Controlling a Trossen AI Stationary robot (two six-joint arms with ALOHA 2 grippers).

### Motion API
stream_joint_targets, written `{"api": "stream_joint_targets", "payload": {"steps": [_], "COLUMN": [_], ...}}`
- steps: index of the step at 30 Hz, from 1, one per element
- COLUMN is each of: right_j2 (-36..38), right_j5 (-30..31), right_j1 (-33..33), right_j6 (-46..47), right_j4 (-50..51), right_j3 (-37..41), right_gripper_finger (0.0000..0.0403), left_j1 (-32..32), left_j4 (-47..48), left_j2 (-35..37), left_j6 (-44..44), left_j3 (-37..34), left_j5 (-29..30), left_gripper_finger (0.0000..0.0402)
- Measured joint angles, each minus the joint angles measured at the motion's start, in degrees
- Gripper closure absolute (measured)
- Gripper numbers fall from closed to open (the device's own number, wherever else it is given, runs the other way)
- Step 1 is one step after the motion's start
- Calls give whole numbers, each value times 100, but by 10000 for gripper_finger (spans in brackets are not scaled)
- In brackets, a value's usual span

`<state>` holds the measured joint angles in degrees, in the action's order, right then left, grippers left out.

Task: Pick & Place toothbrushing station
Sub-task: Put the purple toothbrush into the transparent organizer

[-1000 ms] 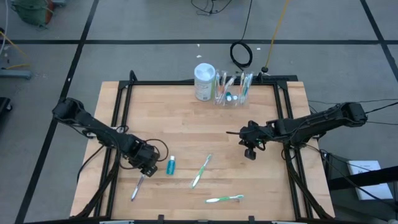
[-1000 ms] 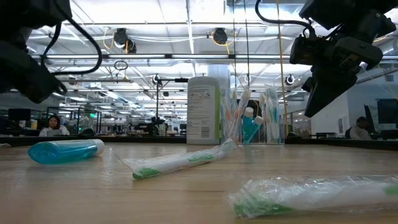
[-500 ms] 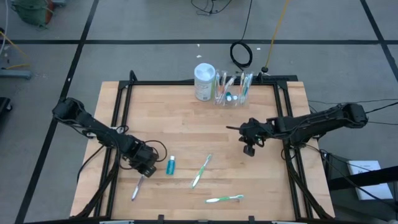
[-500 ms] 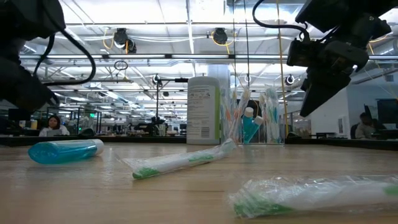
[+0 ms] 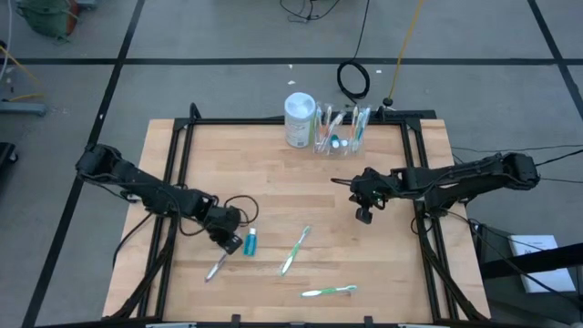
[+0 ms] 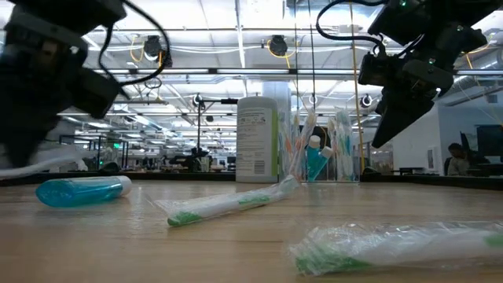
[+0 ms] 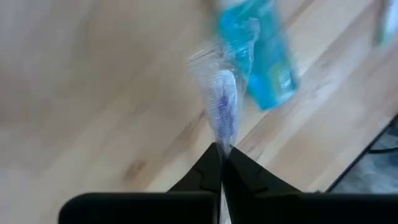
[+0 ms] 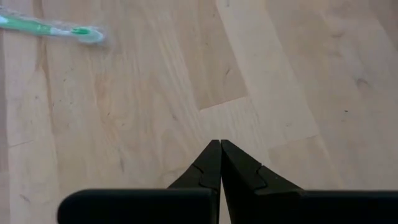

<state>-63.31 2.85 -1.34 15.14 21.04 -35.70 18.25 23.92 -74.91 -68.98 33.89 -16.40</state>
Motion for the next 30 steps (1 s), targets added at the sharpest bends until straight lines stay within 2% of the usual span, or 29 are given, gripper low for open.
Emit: {"api": "stream_joint_targets", "payload": {"steps": [5, 9, 12, 15, 18, 20, 28, 30], "right_j2": [0, 0, -2, -4, -73, -162, -1171, -1559], "right_j5": [0, -6, -1, 2, 4, 5, -174, -452], "right_j1": [-123, -211, -300, -403, -479, -498, -495, -499], "right_j6": [-30, -484, -1115, -1645, -1731, -1788, -2037, -2018], "right_j4": [-27, -334, -1052, -2333, -4004, -4746, -6058, -6562], "right_j3": [0, 0, 0, 0, -2, -2, 0, -1], "right_gripper_finger": [403, 403, 403, 400, 392, 384, 322, 301], "left_j1": [-315, -663, -982, -1300, -1612, -1776, -2172, -2219], "left_j4": [0, -19, -22, -285, -849, -1297, -2294, -2420], "left_j2": [0, 0, 2, 2, 2, 2, 4, 4], "left_j6": [929, 1928, 2795, 3675, 4450, 4923, 6079, 6194], "left_j3": [411, 778, 1060, 1286, 1395, 1433, 1434, 1434], "left_j5": [482, 1124, 1644, 2114, 2166, 2163, 2152, 2148], "left_gripper_finger": [393, 399, 394, 397, 397, 394, 392, 393]}}
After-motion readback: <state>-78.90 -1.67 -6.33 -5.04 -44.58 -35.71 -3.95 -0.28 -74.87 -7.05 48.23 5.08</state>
